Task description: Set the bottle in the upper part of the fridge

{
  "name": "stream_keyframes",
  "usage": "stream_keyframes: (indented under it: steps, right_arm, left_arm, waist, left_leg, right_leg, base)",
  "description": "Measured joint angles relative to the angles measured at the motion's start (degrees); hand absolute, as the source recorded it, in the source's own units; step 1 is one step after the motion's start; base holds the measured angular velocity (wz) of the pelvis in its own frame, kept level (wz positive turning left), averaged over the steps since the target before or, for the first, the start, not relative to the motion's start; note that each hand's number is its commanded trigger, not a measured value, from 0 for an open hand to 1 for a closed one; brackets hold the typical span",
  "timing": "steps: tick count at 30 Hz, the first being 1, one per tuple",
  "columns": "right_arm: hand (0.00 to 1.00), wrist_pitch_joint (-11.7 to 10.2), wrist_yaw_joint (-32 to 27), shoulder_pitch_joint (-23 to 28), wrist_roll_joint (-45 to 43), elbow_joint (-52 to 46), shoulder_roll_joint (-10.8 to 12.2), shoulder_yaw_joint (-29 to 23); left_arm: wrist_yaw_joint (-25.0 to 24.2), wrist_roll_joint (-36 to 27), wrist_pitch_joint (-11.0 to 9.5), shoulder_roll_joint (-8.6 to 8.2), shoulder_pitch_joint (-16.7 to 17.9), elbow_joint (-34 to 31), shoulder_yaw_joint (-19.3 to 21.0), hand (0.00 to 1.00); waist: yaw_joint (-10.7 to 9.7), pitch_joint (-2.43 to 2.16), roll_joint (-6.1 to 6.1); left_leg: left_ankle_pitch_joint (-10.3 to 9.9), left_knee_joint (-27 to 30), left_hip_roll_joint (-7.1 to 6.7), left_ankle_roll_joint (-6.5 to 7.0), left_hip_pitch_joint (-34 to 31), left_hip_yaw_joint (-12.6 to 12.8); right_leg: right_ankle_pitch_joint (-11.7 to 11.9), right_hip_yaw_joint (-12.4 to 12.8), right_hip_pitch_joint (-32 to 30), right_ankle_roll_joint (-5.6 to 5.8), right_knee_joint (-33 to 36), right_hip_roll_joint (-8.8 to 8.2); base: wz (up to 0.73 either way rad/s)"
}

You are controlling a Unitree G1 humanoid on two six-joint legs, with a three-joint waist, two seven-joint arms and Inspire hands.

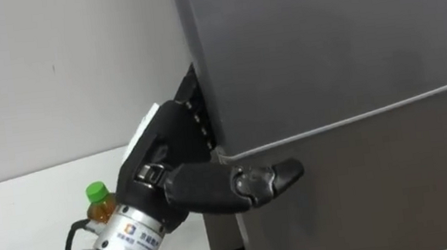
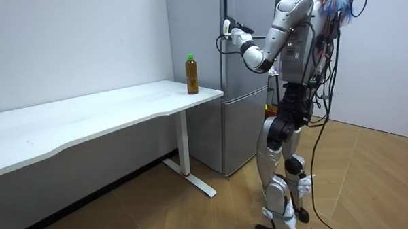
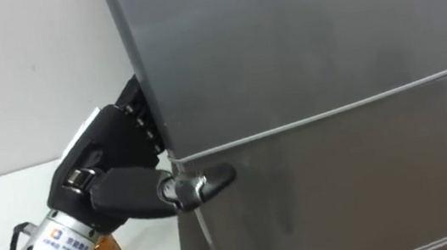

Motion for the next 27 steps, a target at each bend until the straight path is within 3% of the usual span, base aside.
stream_keyframes:
  steps: [11,22,23,24,25,26,27]
  right_arm:
    - [0.00,-0.01,-0.73,-0.20,2.73,1.05,-0.08,1.29]
    - [0.00,-0.63,-0.93,-0.06,3.09,1.17,-0.33,2.14]
    - [0.00,-0.63,-0.93,-0.07,3.09,1.17,-0.36,2.23]
    - [0.00,-0.63,-0.93,-0.08,3.08,1.16,-0.35,2.28]
    - [0.00,-0.62,-0.93,-0.06,3.07,1.17,-0.35,2.28]
    - [0.00,-0.62,-0.93,-0.05,3.07,1.17,-0.34,2.28]
    - [0.00,-0.62,-0.93,-0.04,3.07,1.18,-0.33,2.29]
  left_arm:
    - [-2.47,-0.04,-1.02,-0.10,2.86,-0.04,-1.31,0.00]
    - [-4.19,-0.23,-1.08,-0.06,5.14,-0.48,-3.33,0.00]
    - [-4.27,-0.23,-1.08,-0.06,5.29,-0.48,-3.50,0.04]
    - [-4.68,-0.23,-1.07,-0.07,5.61,-0.48,-3.61,0.47]
    - [-5.09,-0.24,-1.07,-0.07,5.96,-0.48,-3.75,0.56]
    - [-5.23,-0.24,-1.07,-0.08,6.14,-0.48,-3.80,0.73]
    - [-5.38,-0.24,-1.07,-0.07,6.38,-0.48,-3.94,1.00]
  waist:
    - [0.31,-0.02,-0.17]
    - [1.16,-0.32,-0.23]
    - [1.17,-0.36,-0.25]
    - [1.18,-0.43,-0.31]
    - [1.19,-0.46,-0.37]
    - [1.18,-0.47,-0.39]
    - [1.18,-0.48,-0.42]
  left_leg:
    - [0.04,0.24,-0.12,0.06,0.04,-0.51]
    - [0.30,0.31,-0.35,0.13,0.11,-1.35]
    - [0.32,0.31,-0.36,0.14,0.11,-1.36]
    - [0.34,0.31,-0.37,0.14,0.13,-1.37]
    - [0.35,0.32,-0.37,0.14,0.21,-1.36]
    - [0.35,0.32,-0.38,0.15,0.23,-1.36]
    - [0.36,0.34,-0.38,0.15,0.24,-1.35]
  right_leg:
    - [-0.01,-0.71,0.37,0.02,0.03,-0.11]
    - [-0.01,-1.38,0.84,0.02,0.04,-0.26]
    - [-0.01,-1.39,0.84,0.02,0.04,-0.27]
    - [-0.01,-1.37,0.86,0.02,0.05,-0.27]
    - [-0.01,-1.34,0.90,0.02,0.05,-0.27]
    - [-0.01,-1.32,0.91,0.02,0.06,-0.27]
    - [-0.01,-1.30,0.92,0.02,0.06,-0.28]
  base:
    - [0.02]
    - [0.03]
    - [0.00]
    - [0.00]
    - [0.00]
    - [0.00]
    - [0.00]
